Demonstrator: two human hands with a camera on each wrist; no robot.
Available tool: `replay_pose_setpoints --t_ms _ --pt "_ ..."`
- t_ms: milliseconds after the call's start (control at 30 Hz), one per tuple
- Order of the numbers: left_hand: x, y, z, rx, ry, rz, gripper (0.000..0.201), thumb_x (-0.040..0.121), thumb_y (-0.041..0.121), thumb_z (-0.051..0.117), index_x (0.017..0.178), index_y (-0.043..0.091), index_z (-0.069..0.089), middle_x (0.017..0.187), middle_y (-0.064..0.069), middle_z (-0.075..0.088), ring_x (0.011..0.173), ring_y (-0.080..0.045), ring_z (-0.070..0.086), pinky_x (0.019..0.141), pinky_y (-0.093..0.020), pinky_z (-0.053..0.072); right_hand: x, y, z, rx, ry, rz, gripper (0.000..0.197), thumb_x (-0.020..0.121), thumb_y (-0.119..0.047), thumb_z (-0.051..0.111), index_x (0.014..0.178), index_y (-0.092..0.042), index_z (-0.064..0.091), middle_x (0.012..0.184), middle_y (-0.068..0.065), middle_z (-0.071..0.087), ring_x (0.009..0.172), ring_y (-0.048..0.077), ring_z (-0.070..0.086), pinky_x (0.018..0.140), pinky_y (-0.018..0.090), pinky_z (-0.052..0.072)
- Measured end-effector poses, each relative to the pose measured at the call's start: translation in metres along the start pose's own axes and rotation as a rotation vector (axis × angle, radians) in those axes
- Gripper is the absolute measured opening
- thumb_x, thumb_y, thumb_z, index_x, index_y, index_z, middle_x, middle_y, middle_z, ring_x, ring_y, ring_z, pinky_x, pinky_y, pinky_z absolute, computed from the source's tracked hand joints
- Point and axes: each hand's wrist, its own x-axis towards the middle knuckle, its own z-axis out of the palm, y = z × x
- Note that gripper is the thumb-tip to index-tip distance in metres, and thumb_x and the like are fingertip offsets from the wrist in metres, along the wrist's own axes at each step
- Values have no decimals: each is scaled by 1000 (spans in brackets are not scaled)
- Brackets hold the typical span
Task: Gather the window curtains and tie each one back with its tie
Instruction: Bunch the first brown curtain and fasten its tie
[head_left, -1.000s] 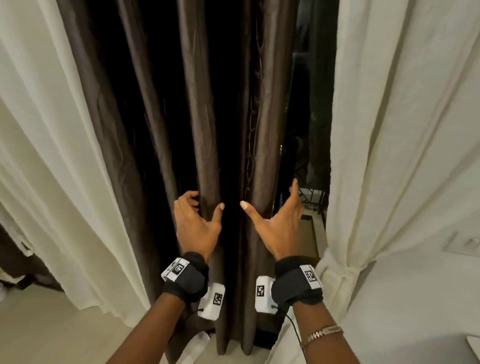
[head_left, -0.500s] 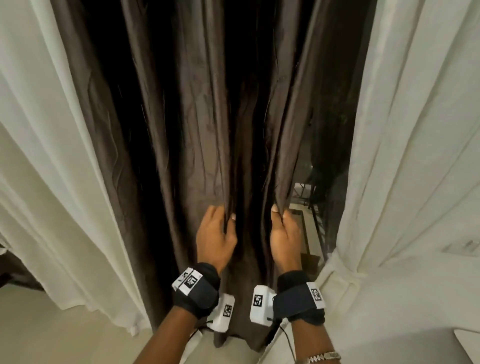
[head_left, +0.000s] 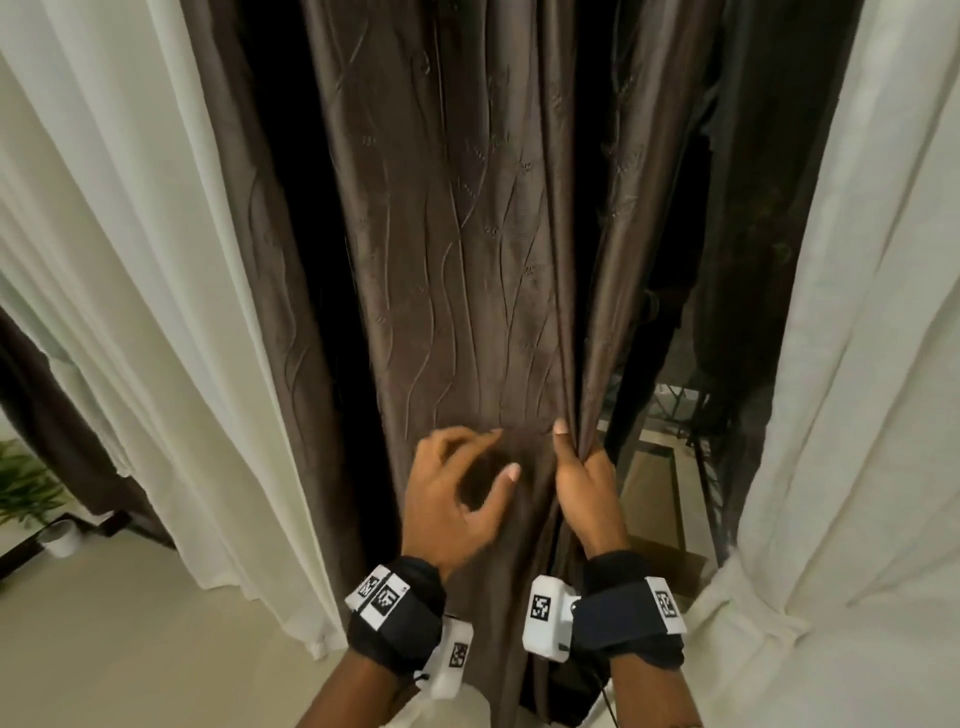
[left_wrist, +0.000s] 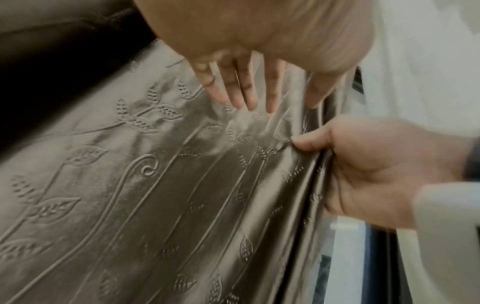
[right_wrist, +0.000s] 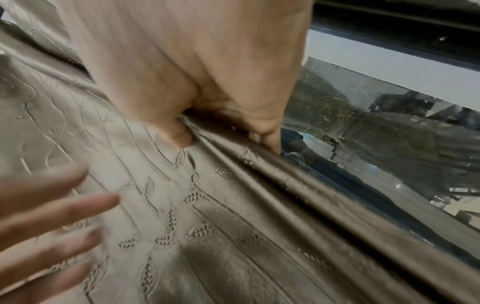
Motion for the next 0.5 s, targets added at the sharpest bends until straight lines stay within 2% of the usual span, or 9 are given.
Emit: replay_pose_setpoints --t_ms 67,133,200,300,367,400,433,467,500 --pt "7 -14 -10 45 278 -209 47 91 31 83 133 14 70 128 -9 56 122 -25 57 105 -35 50 1 2 0 31 30 14 28 107 -55 48 109 -27 54 92 -7 61 86 12 58 80 31 43" --pt "19 -33 -17 39 388 -378 66 87 31 88 143 14 58 137 -11 49 128 -28 54 107 -37 49 1 3 3 36 47 24 31 107 -56 47 113 -25 50 99 -2 61 92 14 60 85 32 44" --pt "30 -50 -20 -67 279 -421 66 90 29 85 146 18 54 135 -5 57 123 -25 60 105 -36 52 1 0 7 30 52 27 32 107 -56 46 119 -26 49 107 -2 60 101 16 59 97 34 41" --pt "35 -62 -17 -152 97 -349 44 97 16 75 138 17 60 116 3 73 103 -18 71 94 -33 58 -1 -8 19 -3 43 50 35 108 -55 45 126 -25 51 109 -4 57 108 18 55 100 33 37" --pt "33 -59 -11 -109 43 -248 32 97 12 73 128 17 65 109 0 73 95 -18 71 88 -25 55 -6 -15 29 -31 35 63 36 107 -57 46 111 -22 52 95 -5 54 96 18 55 98 33 36" --pt "31 -55 -9 -79 1 -197 24 97 11 73 118 19 65 102 -1 71 89 -22 70 82 -22 52 -9 -17 35 -45 29 64 39 105 -59 49 103 -21 53 91 -5 54 90 16 55 97 33 38" --pt "28 -52 -5 -41 -46 -137 17 97 11 72 109 19 63 97 -3 67 85 -26 68 76 -24 48 -13 -17 41 -50 14 51 45 101 -63 54 99 -18 57 93 -2 63 89 18 60 98 33 43" --pt "24 -51 -3 -13 -106 -74 13 96 12 69 106 18 63 98 -5 64 86 -28 67 75 -27 48 -17 -18 50 -52 15 26 50 96 -65 63 99 -14 66 98 4 73 94 20 69 99 33 52" --pt "21 -51 -1 -24 -179 -28 13 96 15 65 109 15 65 103 -6 65 91 -28 66 77 -30 50 -21 -19 60 -48 18 -6 52 90 -63 72 100 -12 74 99 5 79 99 17 74 95 29 59"
